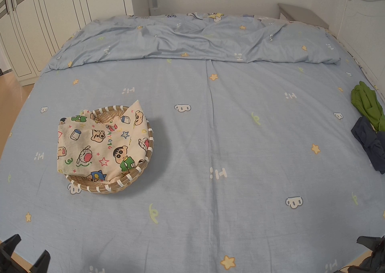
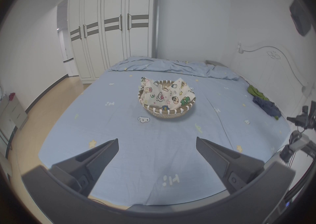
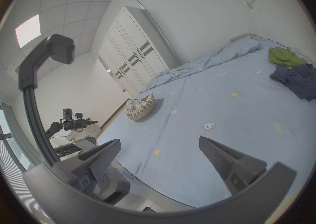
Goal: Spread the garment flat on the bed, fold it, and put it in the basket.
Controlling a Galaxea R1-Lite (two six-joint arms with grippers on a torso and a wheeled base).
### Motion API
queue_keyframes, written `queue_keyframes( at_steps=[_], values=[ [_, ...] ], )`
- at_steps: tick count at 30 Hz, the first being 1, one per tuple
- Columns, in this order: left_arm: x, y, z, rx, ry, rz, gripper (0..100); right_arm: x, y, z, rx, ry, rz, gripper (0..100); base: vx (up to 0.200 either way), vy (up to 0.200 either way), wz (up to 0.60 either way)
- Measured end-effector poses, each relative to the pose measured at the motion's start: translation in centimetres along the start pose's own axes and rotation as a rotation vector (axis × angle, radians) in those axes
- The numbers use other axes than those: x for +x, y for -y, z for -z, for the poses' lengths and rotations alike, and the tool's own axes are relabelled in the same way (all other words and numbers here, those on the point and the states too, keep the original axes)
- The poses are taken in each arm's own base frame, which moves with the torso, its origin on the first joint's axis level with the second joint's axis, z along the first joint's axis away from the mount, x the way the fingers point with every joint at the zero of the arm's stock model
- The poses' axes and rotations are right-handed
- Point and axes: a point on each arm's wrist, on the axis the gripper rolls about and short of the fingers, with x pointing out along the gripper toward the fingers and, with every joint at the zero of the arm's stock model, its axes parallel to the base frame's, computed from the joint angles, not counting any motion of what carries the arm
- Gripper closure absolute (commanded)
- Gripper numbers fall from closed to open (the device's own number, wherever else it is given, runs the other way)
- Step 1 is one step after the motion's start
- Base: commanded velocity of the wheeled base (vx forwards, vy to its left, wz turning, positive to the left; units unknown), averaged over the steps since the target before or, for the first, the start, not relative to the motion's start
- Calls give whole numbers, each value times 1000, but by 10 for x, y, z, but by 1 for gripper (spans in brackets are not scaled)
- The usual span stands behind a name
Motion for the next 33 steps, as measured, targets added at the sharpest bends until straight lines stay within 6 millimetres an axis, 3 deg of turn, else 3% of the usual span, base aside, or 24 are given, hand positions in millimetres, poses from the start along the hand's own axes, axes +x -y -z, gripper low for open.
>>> queue_keyframes(
  at_steps=[5, 17, 21, 26, 33],
  values=[
    [12, -2, 25, 31, 7, 69, 0, -6, 1, 10, 8, -32, 55, 0, 0, 0, 0],
    [12, -7, 39, 81, 97, 97, 0, -8, 0, 9, -15, -1, 144, 0, 0, 0, 0],
    [13, -9, 40, 87, 132, -10, 0, -2, -2, 7, -19, -6, 243, 0, 0, 0, 0],
    [17, -15, 37, 59, 223, -275, 0, 2, -3, 7, -16, 38, 427, 0, 0, 0, 0],
    [23, -19, 39, 2, 313, -434, 0, 3, 6, 3, -90, 248, 830, 0, 0, 0, 0]
  ],
)
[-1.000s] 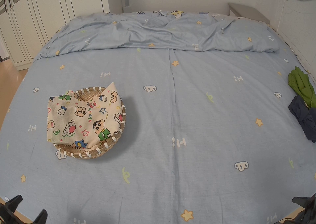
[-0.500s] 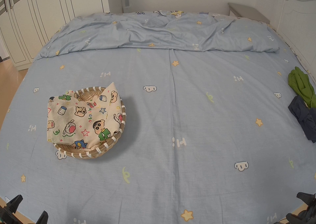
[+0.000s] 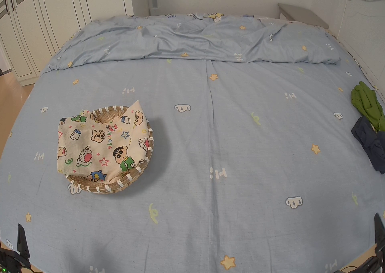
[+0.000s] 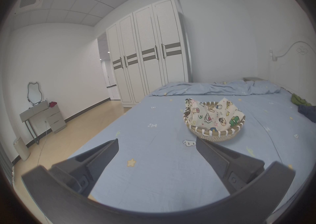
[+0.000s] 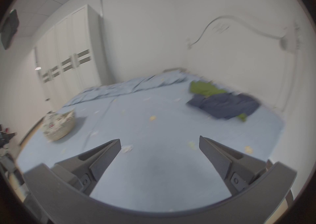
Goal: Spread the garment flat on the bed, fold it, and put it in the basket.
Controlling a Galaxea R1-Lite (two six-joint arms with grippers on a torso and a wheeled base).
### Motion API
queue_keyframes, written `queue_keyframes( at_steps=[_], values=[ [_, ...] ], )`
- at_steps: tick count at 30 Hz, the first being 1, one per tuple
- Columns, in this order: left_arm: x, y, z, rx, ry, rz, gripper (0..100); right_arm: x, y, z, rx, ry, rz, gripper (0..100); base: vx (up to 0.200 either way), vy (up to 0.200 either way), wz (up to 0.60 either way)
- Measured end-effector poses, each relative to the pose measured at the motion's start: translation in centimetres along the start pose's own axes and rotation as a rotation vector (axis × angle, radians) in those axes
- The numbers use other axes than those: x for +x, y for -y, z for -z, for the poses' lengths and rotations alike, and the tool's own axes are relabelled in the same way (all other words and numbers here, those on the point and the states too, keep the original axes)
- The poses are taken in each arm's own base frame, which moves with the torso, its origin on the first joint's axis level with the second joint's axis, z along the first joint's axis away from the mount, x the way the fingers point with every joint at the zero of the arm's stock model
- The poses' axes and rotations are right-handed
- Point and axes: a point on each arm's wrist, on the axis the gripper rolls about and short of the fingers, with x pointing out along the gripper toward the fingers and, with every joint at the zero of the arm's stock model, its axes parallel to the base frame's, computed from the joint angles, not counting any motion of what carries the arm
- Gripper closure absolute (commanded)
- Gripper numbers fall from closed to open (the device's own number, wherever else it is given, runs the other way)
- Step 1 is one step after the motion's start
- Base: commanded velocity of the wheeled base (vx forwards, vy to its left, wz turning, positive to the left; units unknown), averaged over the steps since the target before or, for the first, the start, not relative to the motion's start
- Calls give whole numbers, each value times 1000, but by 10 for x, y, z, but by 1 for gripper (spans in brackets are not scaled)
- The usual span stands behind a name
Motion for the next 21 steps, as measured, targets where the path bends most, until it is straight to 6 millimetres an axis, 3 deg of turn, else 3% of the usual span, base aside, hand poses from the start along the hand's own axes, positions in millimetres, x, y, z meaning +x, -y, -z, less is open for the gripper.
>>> queue_keyframes(
  at_steps=[4, 8, 17, 21],
  values=[
    [3, 1, 3, -36, 33, -11, 0, 4, 3, 1, -3, 120, 159, 0, 0, 0, 0],
    [4, 4, 5, -57, 39, 74, 0, 8, 3, 9, -44, 130, 181, 0, 0, 0, 0],
    [4, 7, 6, -33, 35, 218, 0, 9, -4, 14, -158, 111, -158, 0, 0, 0, 0],
    [3, 8, 8, 7, 22, 278, 0, 9, -5, 14, -160, 116, -199, 0, 0, 0, 0]
  ],
)
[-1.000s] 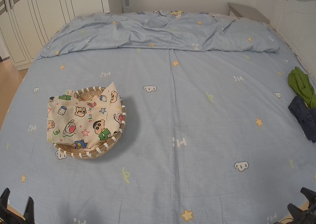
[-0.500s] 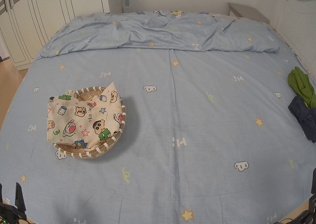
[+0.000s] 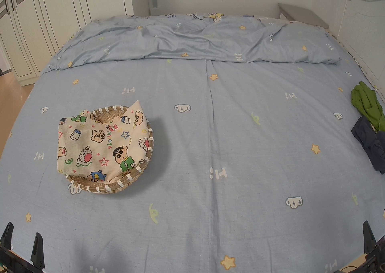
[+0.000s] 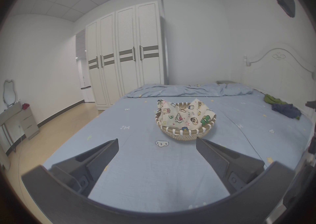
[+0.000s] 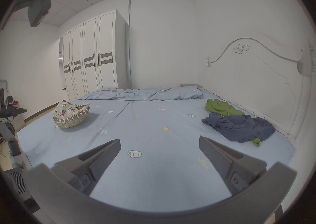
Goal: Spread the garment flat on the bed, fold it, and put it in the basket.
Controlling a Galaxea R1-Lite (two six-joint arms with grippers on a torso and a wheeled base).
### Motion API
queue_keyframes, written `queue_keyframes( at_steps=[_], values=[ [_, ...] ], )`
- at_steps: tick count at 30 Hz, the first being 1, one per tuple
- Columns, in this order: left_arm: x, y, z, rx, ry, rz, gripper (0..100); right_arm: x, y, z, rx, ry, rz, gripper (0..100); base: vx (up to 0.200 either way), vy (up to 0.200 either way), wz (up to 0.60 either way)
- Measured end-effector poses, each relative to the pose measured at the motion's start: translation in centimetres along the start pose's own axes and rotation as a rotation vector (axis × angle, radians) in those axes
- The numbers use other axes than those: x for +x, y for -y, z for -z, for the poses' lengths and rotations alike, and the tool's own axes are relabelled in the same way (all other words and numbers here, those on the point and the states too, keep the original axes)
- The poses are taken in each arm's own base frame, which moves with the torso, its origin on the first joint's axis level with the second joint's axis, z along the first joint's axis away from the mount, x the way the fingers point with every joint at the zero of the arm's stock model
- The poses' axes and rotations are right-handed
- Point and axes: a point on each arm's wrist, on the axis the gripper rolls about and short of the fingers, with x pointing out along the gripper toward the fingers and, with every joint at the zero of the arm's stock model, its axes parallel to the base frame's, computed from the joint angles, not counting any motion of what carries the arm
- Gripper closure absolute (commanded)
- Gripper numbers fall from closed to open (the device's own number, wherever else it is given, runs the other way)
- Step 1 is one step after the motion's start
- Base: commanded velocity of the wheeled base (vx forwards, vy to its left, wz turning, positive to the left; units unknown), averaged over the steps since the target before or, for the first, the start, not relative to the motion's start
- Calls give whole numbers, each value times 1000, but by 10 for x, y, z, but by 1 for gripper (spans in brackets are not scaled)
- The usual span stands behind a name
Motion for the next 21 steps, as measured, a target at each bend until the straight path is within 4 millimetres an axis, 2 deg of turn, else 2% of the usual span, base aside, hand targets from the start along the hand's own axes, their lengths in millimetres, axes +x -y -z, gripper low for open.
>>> queue_keyframes(
  at_steps=[10, 15, 21],
  values=[
    [0, 1, 2, 23, -19, 51, 0, 0, 6, 1, 88, 14, 292, 0, 0, 0, 0],
    [0, 1, -2, 9, 19, 29, 0, 0, 6, 1, 101, 18, 290, 0, 0, 0, 0],
    [0, 3, 2, 77, -14, 125, 0, 0, 6, 1, 101, 18, 286, 0, 0, 0, 0]
  ],
)
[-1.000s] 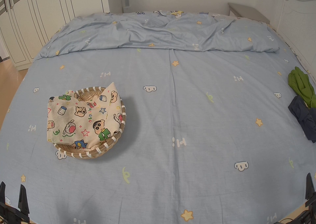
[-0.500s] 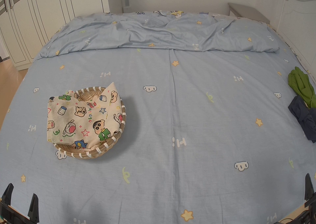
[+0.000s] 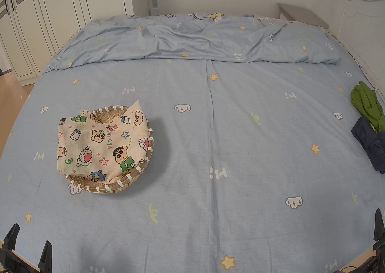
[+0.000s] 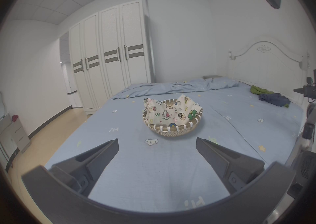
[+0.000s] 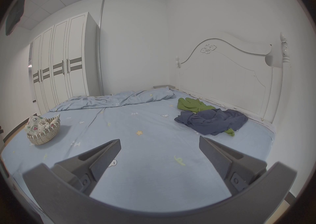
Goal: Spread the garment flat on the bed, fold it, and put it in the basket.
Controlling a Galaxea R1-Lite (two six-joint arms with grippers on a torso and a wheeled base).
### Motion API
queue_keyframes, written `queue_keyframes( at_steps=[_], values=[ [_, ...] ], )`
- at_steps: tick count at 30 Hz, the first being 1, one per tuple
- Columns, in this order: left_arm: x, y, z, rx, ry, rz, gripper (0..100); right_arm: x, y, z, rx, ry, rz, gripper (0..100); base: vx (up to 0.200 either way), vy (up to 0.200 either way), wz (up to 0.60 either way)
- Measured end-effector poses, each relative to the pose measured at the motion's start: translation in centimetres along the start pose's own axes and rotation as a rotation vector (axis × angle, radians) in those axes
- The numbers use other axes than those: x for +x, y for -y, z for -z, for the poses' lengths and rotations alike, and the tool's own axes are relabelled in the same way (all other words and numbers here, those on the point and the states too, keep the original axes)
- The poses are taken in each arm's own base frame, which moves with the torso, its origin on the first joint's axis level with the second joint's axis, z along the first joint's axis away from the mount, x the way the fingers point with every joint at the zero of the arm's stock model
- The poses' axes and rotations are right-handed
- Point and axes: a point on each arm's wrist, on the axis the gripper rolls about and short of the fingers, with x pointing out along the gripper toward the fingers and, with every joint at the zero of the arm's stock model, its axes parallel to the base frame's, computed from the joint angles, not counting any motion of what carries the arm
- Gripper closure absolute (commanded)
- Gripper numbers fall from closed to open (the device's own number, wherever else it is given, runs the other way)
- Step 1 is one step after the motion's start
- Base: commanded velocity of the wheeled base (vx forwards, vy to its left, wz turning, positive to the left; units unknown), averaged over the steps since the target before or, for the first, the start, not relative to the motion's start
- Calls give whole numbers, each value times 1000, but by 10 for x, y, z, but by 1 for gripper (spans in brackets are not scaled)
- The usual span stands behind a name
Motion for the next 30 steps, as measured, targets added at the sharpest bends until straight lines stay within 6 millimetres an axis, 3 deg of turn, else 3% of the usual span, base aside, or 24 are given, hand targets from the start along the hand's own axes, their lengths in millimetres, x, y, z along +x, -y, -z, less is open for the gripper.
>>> queue_keyframes(
  at_steps=[8, 16, 30],
  values=[
    [0, 0, 0, -115, -5, -1, 0, 0, 0, 1, 22, -7, -11, 0, 0, 0, 0],
    [0, 1, -1, -72, 14, 57, 0, -1, -4, 3, -8, -55, -197, 0, 0, 0, 0],
    [0, 1, -1, -92, 14, 56, 0, -1, -5, 3, -56, -39, -252, 0, 0, 0, 0]
  ],
)
